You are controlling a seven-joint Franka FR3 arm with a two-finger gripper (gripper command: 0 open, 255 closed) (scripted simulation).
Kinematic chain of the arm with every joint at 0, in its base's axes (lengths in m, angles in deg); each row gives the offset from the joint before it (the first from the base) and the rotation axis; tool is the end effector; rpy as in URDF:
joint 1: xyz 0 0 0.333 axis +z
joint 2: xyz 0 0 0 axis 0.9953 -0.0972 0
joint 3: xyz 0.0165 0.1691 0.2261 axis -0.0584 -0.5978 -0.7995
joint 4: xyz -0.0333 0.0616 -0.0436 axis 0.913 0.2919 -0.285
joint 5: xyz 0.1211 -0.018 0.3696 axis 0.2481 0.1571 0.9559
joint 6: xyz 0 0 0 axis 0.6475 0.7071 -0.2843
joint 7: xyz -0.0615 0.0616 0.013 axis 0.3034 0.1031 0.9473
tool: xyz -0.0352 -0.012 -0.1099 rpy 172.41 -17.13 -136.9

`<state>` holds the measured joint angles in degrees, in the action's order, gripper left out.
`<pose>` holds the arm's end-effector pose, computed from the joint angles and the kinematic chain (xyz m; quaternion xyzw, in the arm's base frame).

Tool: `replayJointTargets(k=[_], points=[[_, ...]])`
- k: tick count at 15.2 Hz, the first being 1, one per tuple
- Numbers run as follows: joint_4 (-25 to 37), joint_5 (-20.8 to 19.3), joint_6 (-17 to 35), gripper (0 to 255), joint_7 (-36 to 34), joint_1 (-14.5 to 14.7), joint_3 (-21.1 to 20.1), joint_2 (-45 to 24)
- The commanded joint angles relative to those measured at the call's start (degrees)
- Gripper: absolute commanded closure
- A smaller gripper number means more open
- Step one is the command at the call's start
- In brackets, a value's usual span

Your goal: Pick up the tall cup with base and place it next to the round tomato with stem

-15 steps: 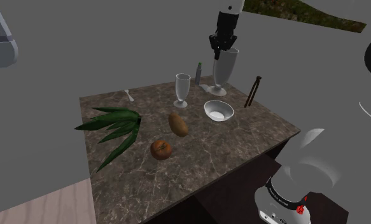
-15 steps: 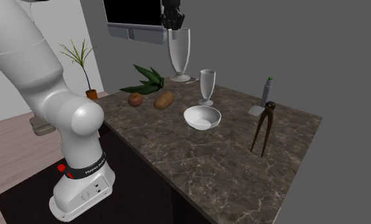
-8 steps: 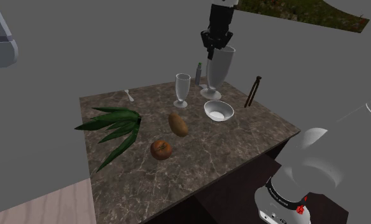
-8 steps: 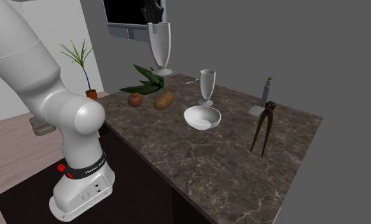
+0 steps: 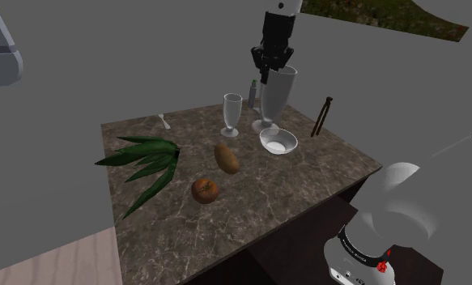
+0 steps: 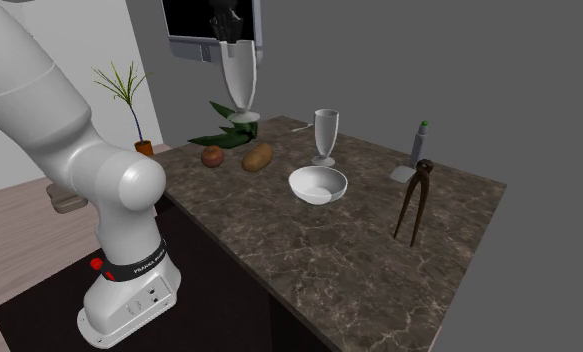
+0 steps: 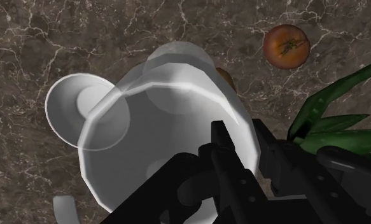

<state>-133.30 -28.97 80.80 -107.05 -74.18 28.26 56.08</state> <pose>0.4385 0.0789 0.6277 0.9953 -0.0964 0.0040 0.0030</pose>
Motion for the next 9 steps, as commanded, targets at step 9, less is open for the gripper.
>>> replayJointTargets(k=[9], points=[[-9.86,-0.02,7.94,255,0.0,-0.02,0.05,2.0]])
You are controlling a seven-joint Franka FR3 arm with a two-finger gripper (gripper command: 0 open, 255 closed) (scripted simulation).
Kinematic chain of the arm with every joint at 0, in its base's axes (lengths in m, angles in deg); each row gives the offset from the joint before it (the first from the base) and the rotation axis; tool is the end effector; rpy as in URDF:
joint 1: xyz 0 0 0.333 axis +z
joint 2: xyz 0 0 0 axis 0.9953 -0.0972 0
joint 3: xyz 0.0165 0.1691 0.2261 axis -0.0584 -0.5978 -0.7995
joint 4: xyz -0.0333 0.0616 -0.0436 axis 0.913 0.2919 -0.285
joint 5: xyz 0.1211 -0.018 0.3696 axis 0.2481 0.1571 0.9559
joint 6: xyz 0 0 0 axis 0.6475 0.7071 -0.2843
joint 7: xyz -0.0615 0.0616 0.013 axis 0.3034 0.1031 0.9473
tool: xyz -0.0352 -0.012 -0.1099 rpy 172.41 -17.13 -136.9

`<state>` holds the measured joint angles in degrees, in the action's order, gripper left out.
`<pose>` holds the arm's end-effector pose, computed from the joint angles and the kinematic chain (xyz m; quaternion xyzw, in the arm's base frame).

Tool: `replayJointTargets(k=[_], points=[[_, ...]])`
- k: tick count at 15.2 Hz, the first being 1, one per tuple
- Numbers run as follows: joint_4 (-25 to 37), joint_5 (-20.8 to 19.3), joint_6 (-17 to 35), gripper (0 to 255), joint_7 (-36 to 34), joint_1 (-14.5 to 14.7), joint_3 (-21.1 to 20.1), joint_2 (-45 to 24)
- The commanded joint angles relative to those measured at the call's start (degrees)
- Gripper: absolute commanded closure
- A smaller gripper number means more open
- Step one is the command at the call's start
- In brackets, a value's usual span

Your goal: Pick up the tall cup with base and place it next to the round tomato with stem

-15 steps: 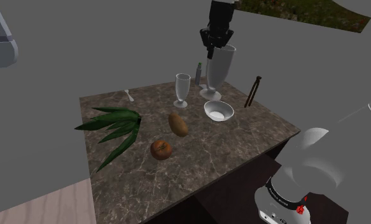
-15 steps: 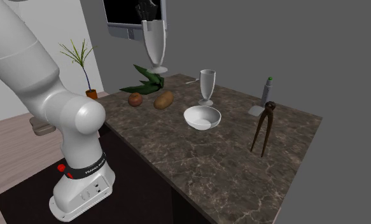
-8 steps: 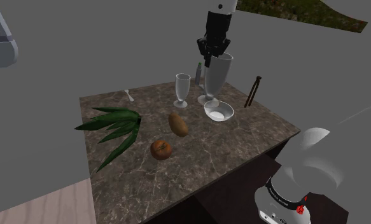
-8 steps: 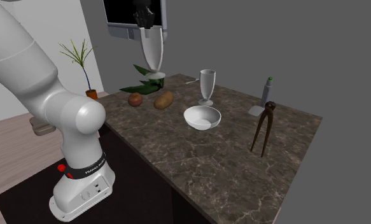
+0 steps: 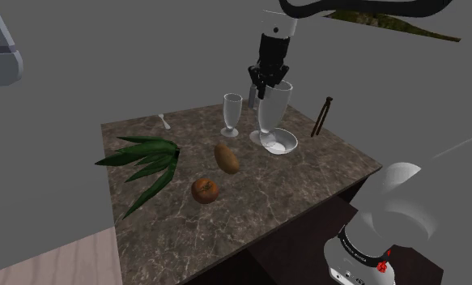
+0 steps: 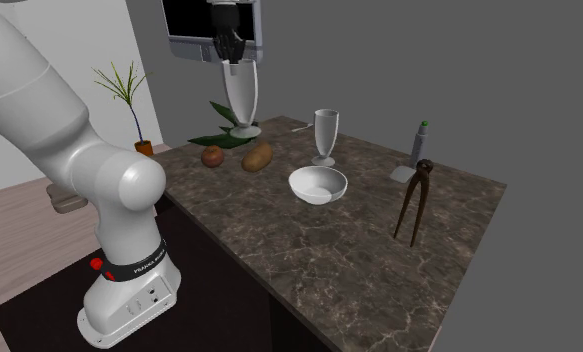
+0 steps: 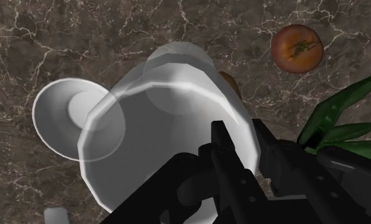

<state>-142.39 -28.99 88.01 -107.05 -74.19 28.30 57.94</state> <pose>0.4406 0.0788 0.5793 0.9953 -0.0963 0.0039 0.0031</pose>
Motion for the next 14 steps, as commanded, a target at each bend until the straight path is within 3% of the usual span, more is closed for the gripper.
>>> replayJointTargets(k=[1,14], points=[[-1.69,0.0,1.49,255,0.0,0.0,0.01,0.28],[-12.42,-0.02,11.46,255,-0.07,0.0,0.02,1.04]])
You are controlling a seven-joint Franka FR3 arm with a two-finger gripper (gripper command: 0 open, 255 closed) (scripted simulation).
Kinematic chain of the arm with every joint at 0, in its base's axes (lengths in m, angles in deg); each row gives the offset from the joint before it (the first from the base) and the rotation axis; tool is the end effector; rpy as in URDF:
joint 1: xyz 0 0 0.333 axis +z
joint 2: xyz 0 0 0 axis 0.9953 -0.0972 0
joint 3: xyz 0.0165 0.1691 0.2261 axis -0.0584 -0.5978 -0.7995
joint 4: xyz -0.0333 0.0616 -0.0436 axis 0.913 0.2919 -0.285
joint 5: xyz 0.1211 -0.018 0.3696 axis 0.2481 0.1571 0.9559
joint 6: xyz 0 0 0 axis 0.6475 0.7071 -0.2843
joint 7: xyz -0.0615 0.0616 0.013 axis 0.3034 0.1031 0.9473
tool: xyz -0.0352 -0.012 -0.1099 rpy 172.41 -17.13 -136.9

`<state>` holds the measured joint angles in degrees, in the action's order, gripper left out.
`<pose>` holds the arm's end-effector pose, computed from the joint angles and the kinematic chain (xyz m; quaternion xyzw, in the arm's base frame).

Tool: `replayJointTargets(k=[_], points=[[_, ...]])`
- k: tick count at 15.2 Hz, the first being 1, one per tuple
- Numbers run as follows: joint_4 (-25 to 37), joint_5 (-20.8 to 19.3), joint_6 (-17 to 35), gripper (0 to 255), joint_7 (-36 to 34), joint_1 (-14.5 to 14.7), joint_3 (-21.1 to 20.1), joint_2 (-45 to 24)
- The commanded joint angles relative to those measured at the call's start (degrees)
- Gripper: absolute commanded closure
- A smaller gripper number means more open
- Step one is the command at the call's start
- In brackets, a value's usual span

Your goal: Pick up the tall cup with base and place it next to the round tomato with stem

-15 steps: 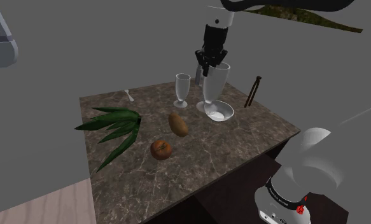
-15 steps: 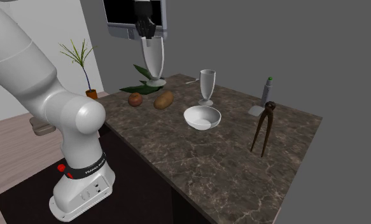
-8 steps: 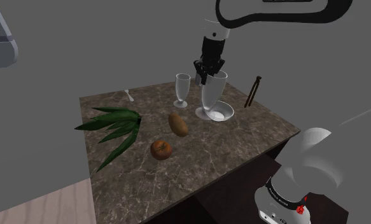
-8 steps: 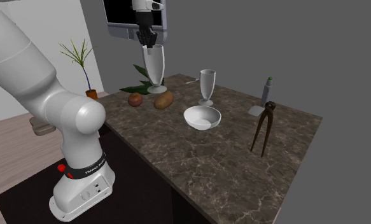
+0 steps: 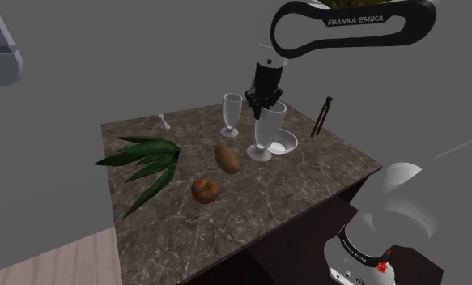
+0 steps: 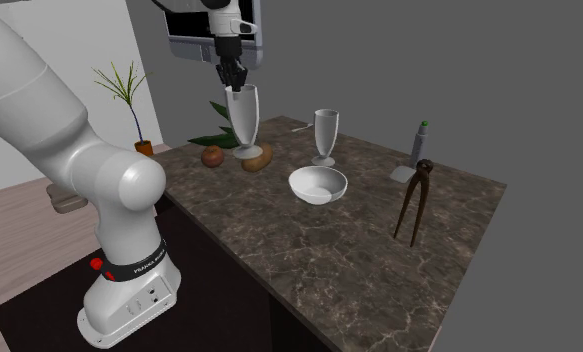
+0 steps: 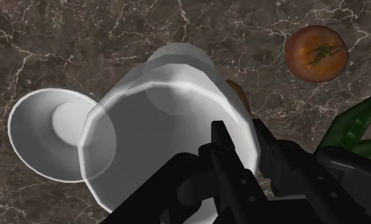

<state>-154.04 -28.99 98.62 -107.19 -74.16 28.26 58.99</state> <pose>0.4411 0.0797 0.5072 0.9953 -0.0962 0.0040 0.0031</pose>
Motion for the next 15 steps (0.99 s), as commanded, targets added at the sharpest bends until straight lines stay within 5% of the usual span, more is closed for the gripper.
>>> replayJointTargets(k=[1,15], points=[[-1.51,-0.03,1.63,255,0.07,-0.03,0.06,-0.04],[-10.78,-0.06,12.7,255,-0.02,-0.05,0.07,-1.83]])
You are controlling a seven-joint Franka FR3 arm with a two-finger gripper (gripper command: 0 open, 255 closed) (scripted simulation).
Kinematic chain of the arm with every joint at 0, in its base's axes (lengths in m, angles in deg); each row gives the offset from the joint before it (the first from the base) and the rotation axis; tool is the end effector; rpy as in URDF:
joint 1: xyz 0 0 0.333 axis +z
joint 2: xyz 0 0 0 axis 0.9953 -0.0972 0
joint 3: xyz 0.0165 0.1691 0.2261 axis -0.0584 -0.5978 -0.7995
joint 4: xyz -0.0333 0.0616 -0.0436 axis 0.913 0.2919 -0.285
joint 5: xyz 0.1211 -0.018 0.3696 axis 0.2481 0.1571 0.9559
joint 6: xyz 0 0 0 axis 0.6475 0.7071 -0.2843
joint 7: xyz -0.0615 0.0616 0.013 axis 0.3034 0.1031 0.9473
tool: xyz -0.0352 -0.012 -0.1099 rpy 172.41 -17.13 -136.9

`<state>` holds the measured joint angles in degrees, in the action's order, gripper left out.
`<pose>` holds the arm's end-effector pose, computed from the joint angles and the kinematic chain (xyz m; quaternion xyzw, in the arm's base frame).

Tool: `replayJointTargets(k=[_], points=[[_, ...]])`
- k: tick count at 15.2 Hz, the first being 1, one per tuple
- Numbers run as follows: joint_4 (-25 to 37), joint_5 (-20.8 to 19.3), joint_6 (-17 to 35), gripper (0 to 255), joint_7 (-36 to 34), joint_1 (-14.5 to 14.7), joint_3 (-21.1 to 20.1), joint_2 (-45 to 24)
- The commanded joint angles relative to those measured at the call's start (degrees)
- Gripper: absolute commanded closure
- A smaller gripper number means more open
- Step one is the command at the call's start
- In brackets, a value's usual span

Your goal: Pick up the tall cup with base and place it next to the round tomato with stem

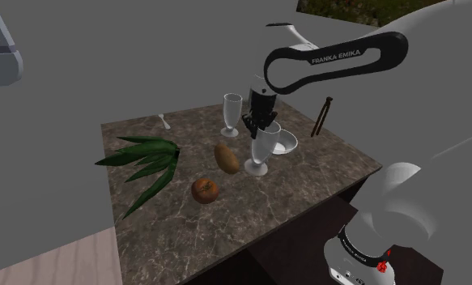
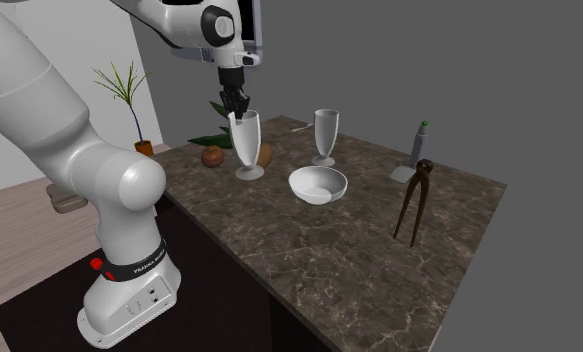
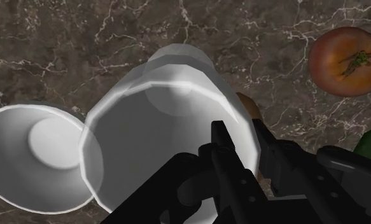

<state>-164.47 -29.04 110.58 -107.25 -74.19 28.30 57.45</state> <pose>0.4399 0.0790 0.4272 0.9953 -0.0963 0.0039 0.0031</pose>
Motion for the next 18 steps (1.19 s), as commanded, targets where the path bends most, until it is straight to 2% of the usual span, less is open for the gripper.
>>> replayJointTargets(k=[1,8,16,17,18], points=[[-0.94,-0.01,1.55,255,0.03,-0.02,0.03,-0.52],[-4.77,-0.05,7.47,255,-0.02,-0.03,0.03,-2.61],[-4.77,-0.05,7.47,255,-0.02,-0.03,0.03,-2.61],[-4.78,-0.04,7.47,0,-0.03,-0.03,0.03,-2.61],[-4.77,-0.04,7.47,0,-0.03,-0.03,0.03,-2.61]])
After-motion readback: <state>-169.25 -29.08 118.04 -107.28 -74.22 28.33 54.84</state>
